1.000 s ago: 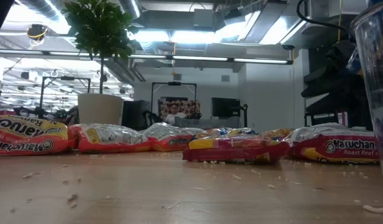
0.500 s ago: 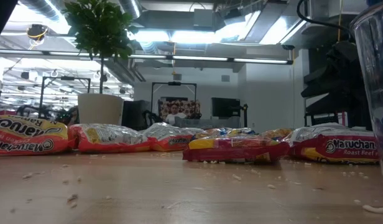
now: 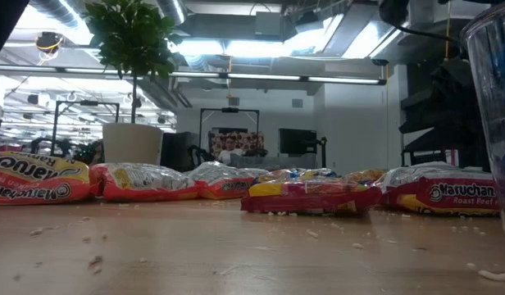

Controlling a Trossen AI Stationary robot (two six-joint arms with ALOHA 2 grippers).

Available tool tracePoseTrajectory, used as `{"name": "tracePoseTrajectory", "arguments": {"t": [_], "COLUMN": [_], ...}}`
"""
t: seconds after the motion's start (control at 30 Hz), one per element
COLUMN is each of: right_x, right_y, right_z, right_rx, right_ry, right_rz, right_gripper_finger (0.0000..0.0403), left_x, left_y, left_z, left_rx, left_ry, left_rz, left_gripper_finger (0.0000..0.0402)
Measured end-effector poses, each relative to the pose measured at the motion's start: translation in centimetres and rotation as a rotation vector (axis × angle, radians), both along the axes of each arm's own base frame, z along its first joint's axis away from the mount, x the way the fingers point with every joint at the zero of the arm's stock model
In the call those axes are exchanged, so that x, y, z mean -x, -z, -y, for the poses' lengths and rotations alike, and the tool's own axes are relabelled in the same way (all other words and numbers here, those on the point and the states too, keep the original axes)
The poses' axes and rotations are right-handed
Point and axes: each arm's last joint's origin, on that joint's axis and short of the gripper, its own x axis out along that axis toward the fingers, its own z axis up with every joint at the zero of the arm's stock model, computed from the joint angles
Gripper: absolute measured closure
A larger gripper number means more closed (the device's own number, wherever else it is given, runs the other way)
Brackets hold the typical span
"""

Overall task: Sort Maruchan noodles
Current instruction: Put the blue noodle pack into the right transparent bin

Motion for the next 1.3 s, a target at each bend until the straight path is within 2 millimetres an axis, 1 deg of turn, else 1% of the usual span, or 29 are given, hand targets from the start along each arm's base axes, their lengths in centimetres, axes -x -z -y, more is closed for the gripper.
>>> {"name": "tracePoseTrajectory", "arguments": {"t": [0.3, 0.6, 0.77, 0.97, 1.17, 1.23, 1.3], "right_x": [0.1, 0.1, 0.1, 0.1, 0.1, 0.1, 0.0], "right_y": [0.1, 0.1, 0.1, 0.1, 0.1, 0.1, 0.0], "right_z": [0.0, 0.0, 0.0, 0.0, 0.0, 0.0, 0.0], "right_rx": [0.003, 0.004, 0.005, 0.007, 0.012, 0.011, 0.01], "right_ry": [-0.001, -0.001, 0.0, 0.0, 0.006, 0.007, 0.007], "right_rz": [-0.016, -0.016, -0.017, -0.018, -0.015, -0.012, -0.005], "right_gripper_finger": [0.0123, 0.0123, 0.0123, 0.0123, 0.0123, 0.0123, 0.0123], "left_x": [-0.2, 0.0, 0.1, 0.0, -0.3, -0.3, 0.0], "left_y": [1.0, 1.3, 1.5, 1.5, 1.5, 1.1, 0.1], "left_z": [0.0, 0.2, 0.2, 0.2, -0.8, -1.2, -1.7], "left_rx": [0.088, 0.205, 0.23, 0.261, 0.311, 0.308, 0.308], "left_ry": [0.029, 0.045, 0.048, 0.108, 0.139, 0.13, 0.116], "left_rz": [-0.041, -0.096, -0.12, -0.141, -0.167, -0.177, -0.185], "left_gripper_finger": [0.0401, 0.0402, 0.0398, 0.0354, 0.0311, 0.0303, 0.0299]}}
